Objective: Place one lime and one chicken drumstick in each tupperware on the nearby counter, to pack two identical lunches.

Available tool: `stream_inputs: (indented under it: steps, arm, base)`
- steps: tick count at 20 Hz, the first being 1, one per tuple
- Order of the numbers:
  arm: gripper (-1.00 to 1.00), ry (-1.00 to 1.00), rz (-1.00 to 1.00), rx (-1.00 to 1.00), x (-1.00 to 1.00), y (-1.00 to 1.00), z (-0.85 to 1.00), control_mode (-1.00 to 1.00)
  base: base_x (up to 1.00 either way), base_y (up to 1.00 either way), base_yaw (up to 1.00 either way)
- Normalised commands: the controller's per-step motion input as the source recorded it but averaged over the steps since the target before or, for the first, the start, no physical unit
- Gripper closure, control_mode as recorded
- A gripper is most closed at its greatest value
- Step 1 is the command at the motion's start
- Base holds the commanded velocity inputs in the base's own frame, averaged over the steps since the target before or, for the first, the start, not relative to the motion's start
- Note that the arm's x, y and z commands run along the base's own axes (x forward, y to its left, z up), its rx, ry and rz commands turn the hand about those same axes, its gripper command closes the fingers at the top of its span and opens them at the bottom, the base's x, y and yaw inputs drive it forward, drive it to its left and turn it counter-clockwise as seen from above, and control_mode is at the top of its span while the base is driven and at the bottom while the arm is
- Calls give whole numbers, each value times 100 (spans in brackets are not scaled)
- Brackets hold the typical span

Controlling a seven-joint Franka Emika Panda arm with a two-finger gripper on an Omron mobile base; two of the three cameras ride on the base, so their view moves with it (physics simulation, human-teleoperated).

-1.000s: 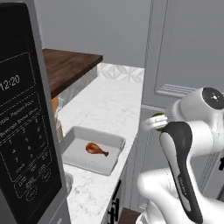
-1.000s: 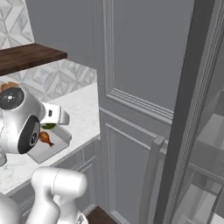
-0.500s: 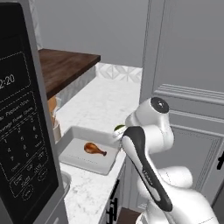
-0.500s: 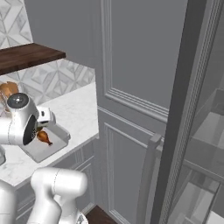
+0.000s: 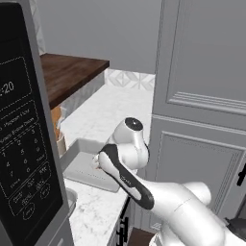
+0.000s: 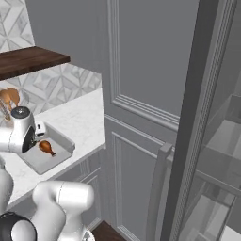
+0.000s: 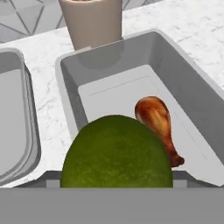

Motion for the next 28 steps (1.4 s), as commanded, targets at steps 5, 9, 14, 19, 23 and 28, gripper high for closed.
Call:
stream_inputs:
  steps: [5, 9, 14, 19, 23, 28]
  arm:
    - [100, 9, 7, -3, 63, 55, -35, -100]
    - [100, 0, 0, 0, 65, 14, -19, -100]
    - [100, 0, 1, -6, 38, 42, -53, -100]
    - [-100, -1, 1, -4, 22, 40, -18, -100]
    - [-100, -7, 0, 0, 22, 0, 18, -100]
    - [-100, -9, 0, 0, 3, 0, 16, -100]
  base:
    - [0, 0, 0]
    - [0, 0, 0]
    - [0, 0, 0]
    - [0, 0, 0]
    - [0, 0, 0]
    - [0, 0, 0]
